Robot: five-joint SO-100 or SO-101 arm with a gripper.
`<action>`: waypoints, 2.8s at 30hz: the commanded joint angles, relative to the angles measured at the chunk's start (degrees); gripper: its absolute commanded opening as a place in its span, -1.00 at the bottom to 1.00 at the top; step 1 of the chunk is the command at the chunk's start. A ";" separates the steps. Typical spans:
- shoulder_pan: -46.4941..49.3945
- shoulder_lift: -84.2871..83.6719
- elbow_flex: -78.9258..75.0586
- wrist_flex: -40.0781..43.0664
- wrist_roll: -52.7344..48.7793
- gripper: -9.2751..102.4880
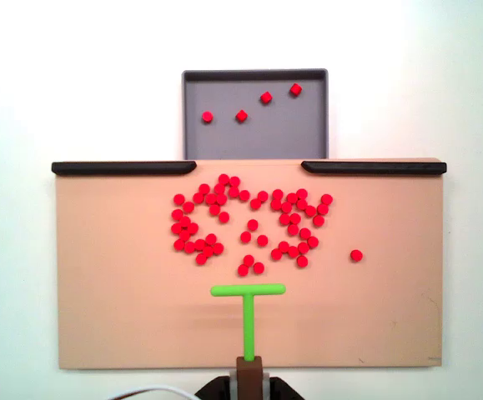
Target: Gather the right side granules
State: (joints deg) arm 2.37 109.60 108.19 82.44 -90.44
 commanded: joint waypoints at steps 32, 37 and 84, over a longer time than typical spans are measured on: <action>3.43 -1.32 -1.05 0.35 -9.23 -0.84; 5.62 -2.46 -0.97 0.35 -16.96 -0.84; 28.48 -22.94 -17.31 -3.08 -95.54 -0.84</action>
State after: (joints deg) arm 30.32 87.19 94.13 79.63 -184.22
